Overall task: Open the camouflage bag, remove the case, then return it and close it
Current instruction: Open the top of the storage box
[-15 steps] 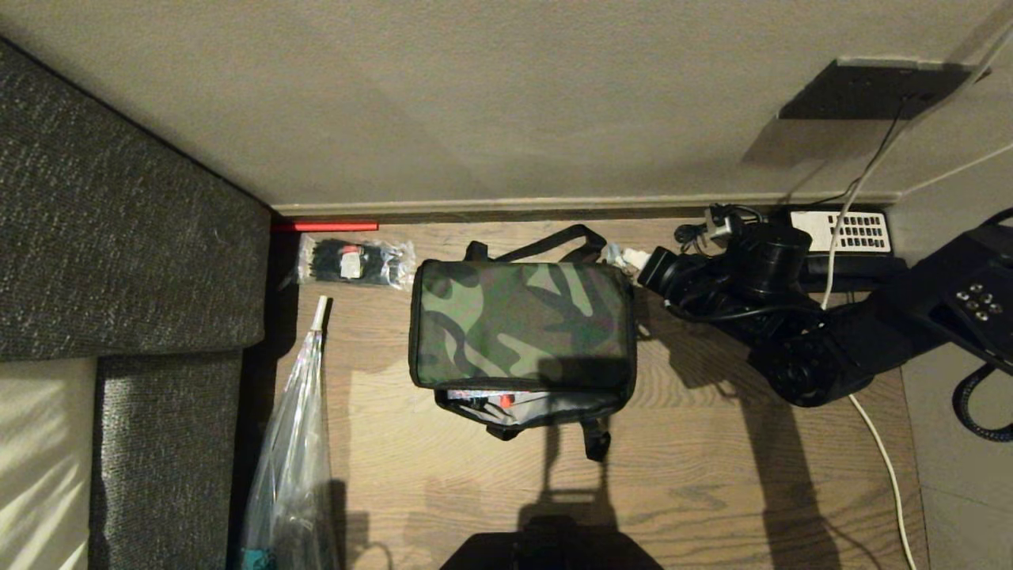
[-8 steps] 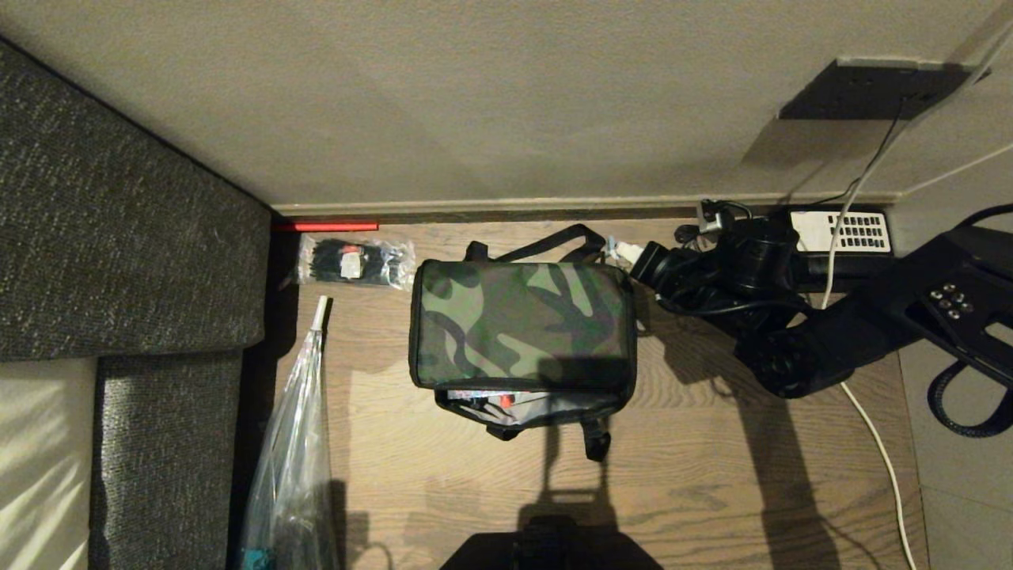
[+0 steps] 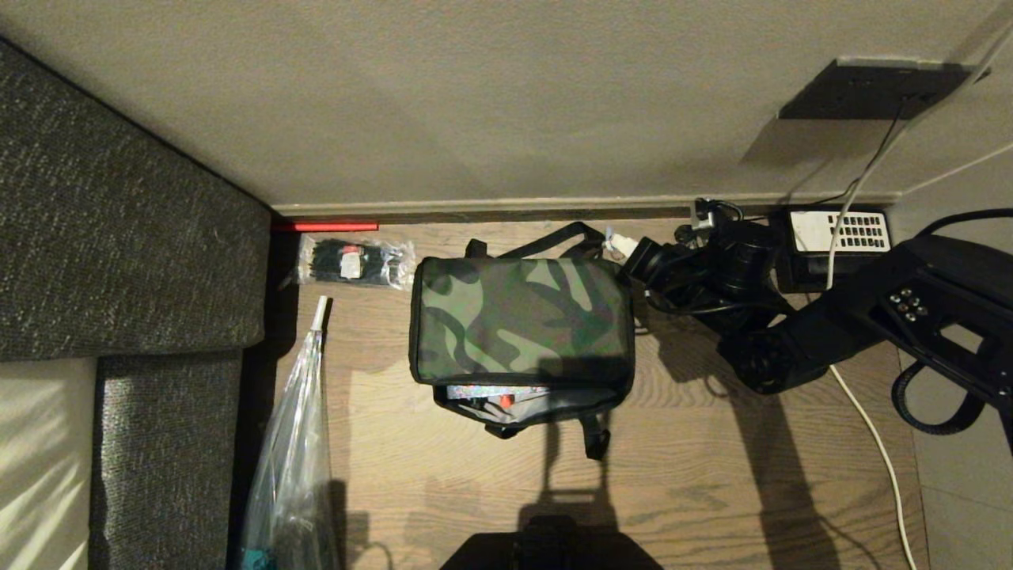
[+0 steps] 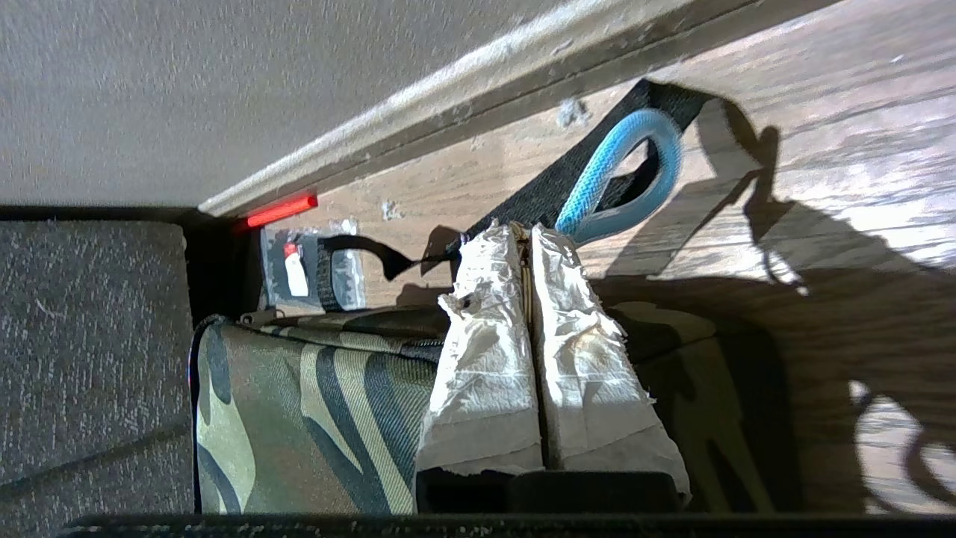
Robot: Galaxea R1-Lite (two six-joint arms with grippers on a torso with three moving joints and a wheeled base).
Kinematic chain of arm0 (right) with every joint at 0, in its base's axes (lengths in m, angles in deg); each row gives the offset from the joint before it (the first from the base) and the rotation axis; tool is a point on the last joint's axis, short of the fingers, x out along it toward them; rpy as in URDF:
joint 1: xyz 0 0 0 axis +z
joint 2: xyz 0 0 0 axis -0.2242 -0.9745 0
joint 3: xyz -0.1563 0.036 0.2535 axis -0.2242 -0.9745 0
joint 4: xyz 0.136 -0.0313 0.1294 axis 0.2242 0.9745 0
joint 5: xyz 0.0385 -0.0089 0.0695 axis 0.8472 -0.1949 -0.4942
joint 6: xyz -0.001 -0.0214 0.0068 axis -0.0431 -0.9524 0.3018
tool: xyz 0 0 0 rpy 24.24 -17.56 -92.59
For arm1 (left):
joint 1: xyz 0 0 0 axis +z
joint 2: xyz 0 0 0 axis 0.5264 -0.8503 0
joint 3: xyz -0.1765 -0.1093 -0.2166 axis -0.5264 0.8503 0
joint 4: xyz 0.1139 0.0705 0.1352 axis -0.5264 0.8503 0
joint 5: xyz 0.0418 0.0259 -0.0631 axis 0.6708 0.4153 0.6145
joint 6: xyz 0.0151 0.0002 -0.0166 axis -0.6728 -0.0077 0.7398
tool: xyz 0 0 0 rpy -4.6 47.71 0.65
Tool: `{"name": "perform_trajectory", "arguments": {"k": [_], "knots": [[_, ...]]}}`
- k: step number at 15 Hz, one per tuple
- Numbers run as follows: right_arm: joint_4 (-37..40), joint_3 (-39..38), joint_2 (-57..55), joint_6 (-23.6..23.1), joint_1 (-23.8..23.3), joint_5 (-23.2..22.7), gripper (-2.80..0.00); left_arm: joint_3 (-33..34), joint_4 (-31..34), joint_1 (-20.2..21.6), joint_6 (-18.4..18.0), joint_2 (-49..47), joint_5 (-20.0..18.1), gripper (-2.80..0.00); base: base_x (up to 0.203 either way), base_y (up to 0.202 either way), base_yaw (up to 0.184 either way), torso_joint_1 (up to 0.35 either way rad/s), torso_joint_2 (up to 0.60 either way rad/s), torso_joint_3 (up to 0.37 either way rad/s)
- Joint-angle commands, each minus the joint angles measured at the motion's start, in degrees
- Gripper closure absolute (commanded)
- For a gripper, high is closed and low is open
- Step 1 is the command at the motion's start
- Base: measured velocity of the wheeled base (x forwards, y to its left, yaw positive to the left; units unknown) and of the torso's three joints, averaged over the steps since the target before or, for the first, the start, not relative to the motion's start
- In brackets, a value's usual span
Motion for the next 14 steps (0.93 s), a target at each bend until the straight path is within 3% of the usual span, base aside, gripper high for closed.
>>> {"name": "perform_trajectory", "arguments": {"k": [1,11,14], "knots": [[-0.8,0.4,-1.3,0.2,0.3,-0.1,0.0,0.1,0.0,0.0,0.0,0.1,0.0,0.0,0.0,0.0,0.0,0.0,0.0,0.0],[-3.3,4.6,-4.3,0.0,1.3,0.2,0.0,0.1,0.0,0.0,0.0,0.1,0.0,0.0,0.0,0.0,0.0,0.0,0.0,0.0],[-3.8,5.7,-5.2,-2.1,1.3,0.2,0.0,0.1,0.0,0.0,0.0,0.1,0.0,0.0,0.0,0.0,0.0,0.0,0.0,0.0]]}}
